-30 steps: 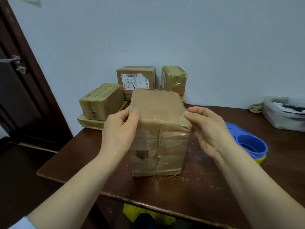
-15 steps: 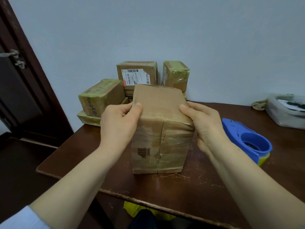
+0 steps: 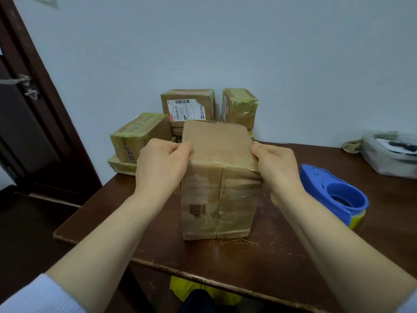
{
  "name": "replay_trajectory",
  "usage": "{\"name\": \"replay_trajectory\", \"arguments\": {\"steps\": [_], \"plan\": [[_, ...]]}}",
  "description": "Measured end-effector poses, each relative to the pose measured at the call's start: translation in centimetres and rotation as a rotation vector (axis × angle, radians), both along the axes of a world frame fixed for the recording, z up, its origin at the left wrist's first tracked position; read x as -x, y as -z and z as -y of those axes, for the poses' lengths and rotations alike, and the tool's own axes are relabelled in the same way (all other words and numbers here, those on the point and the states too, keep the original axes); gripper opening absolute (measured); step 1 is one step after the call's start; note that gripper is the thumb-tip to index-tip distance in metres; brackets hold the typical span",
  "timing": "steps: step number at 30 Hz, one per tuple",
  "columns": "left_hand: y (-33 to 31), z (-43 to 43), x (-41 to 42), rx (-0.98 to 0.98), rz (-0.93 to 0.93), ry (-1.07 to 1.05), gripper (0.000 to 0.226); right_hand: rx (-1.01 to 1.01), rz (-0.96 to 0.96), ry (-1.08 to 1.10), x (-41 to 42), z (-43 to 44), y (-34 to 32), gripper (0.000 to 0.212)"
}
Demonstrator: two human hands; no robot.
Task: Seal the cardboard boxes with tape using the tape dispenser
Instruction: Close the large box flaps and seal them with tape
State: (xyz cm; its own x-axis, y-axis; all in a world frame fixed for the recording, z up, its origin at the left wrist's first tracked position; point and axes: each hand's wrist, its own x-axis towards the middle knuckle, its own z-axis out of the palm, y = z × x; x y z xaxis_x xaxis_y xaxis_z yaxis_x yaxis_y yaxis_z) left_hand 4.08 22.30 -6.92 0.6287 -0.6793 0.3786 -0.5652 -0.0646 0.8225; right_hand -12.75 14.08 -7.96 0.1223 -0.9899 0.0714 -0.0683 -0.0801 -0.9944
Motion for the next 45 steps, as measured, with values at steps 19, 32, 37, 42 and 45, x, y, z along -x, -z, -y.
{"name": "replay_trajectory", "arguments": {"steps": [19,32,37,42,45], "plan": [[0.1,-1.6,-2.4,0.193,0.554,0.653,0.031,0.664,-0.268,-0.325,3.5,-0.7,0.9,0.026],[-0.2,-0.8,-3.1,0.154,0.671,0.761,0.035,1.077,-0.287,-0.345,2.7,0.2,1.4,0.021],[0.5,-1.4,-2.8,0.168,0.546,0.706,0.034,0.915,-0.224,-0.282,4.9,-0.2,1.1,0.019],[0.5,-0.7,-1.6,0.187,0.473,0.631,0.024,0.978,-0.380,-0.257,2.3,-0.3,1.1,0.021],[-0.2,-1.5,-3.5,0.042,0.467,0.757,0.028,0.853,-0.237,-0.371,3.8,0.4,1.4,0.013]]}}
